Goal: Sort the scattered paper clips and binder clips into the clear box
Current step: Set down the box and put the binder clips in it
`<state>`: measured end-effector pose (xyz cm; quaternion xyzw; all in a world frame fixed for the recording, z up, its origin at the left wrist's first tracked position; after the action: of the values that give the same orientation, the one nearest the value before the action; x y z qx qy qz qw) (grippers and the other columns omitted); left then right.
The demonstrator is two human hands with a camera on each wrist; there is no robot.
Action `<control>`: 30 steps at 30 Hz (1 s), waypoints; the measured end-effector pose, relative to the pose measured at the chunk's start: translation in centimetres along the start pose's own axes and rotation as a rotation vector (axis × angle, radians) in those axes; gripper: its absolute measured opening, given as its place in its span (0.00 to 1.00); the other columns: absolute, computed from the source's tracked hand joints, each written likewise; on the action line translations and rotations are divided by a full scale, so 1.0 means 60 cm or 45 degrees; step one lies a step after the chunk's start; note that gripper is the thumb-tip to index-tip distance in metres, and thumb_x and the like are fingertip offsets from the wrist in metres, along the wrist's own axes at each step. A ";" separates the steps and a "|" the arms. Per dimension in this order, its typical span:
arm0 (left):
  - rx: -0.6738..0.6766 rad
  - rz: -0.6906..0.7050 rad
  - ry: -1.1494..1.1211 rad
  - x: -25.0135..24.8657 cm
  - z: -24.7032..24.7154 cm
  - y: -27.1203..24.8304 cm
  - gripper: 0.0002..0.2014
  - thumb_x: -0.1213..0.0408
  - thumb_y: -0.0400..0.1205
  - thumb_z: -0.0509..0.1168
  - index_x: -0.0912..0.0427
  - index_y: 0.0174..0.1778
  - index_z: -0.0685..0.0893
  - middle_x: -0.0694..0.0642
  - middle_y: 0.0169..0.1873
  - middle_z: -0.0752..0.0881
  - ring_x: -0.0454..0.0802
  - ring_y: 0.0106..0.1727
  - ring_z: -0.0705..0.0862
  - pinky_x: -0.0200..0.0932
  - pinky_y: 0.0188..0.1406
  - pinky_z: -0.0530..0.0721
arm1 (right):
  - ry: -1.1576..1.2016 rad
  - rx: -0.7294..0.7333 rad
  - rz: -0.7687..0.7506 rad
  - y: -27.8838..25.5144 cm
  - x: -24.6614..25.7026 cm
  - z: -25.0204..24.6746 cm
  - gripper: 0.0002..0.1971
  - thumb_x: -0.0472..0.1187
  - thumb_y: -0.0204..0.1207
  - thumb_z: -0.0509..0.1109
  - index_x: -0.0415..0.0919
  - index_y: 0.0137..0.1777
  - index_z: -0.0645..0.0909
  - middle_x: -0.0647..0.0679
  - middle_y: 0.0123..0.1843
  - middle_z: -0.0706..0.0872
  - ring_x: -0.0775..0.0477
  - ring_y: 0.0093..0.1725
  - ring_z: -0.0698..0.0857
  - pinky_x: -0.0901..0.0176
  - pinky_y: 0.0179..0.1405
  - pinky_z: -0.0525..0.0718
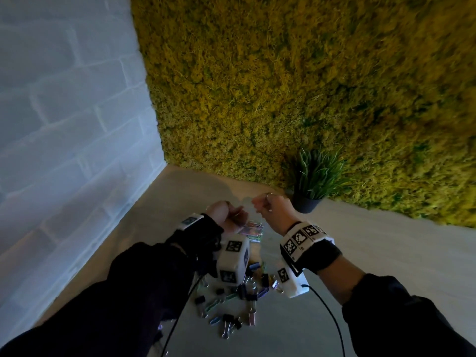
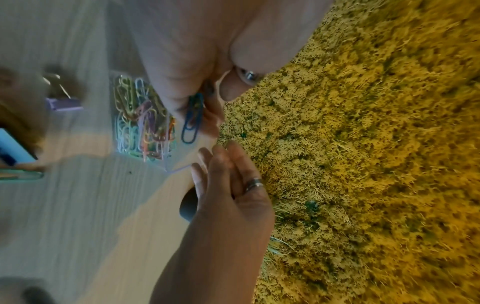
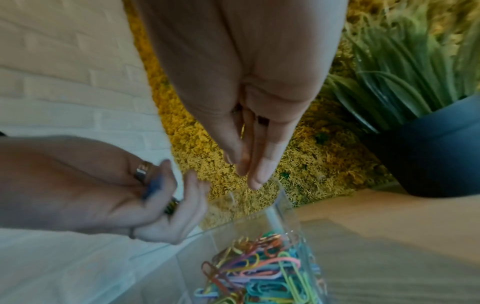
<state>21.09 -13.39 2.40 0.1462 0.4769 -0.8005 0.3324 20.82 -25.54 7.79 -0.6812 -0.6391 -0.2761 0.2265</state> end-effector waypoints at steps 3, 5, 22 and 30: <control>-0.026 0.039 0.061 -0.005 0.001 0.008 0.14 0.74 0.82 0.44 0.67 0.35 0.71 0.64 0.32 0.74 0.60 0.31 0.77 0.50 0.40 0.86 | 0.189 -0.074 0.071 -0.006 -0.023 -0.010 0.10 0.33 0.77 0.62 0.45 0.48 0.84 0.47 0.43 0.88 0.42 0.49 0.89 0.43 0.56 0.87; -0.019 0.063 0.155 -0.012 0.000 0.006 0.12 0.72 0.82 0.47 0.68 0.35 0.71 0.68 0.33 0.77 0.63 0.32 0.79 0.57 0.40 0.83 | 0.282 -0.097 0.088 -0.010 -0.026 -0.013 0.09 0.35 0.79 0.61 0.49 0.47 0.80 0.49 0.42 0.87 0.44 0.47 0.89 0.44 0.56 0.87; 0.139 0.449 1.593 -0.017 -0.101 -0.096 0.07 0.68 0.84 0.57 0.54 0.48 0.79 0.50 0.40 0.82 0.37 0.27 0.79 0.27 0.20 0.71 | -0.370 0.534 -0.023 -0.124 -0.067 0.082 0.15 0.35 0.81 0.60 0.37 0.65 0.80 0.41 0.67 0.81 0.45 0.66 0.79 0.60 0.66 0.73; 0.049 0.637 2.678 0.082 -0.159 -0.094 0.13 0.55 0.76 0.62 0.41 0.56 0.77 0.44 0.51 0.81 0.47 0.57 0.79 0.57 0.62 0.76 | -0.716 0.641 -0.249 -0.123 -0.058 0.140 0.24 0.30 0.74 0.60 0.38 0.70 0.75 0.44 0.76 0.71 0.43 0.74 0.70 0.54 0.74 0.69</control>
<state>12.87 -5.29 -1.35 0.8585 0.4672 -0.1906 -0.0918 14.10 -21.98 -1.08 -0.5892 -0.7860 0.0664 0.1752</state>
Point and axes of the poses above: each hand's wrist, its own y-axis towards the middle knuckle, its own z-axis out of the palm, x = y × z, the point moved 8 cm from there along y, towards the middle knuckle
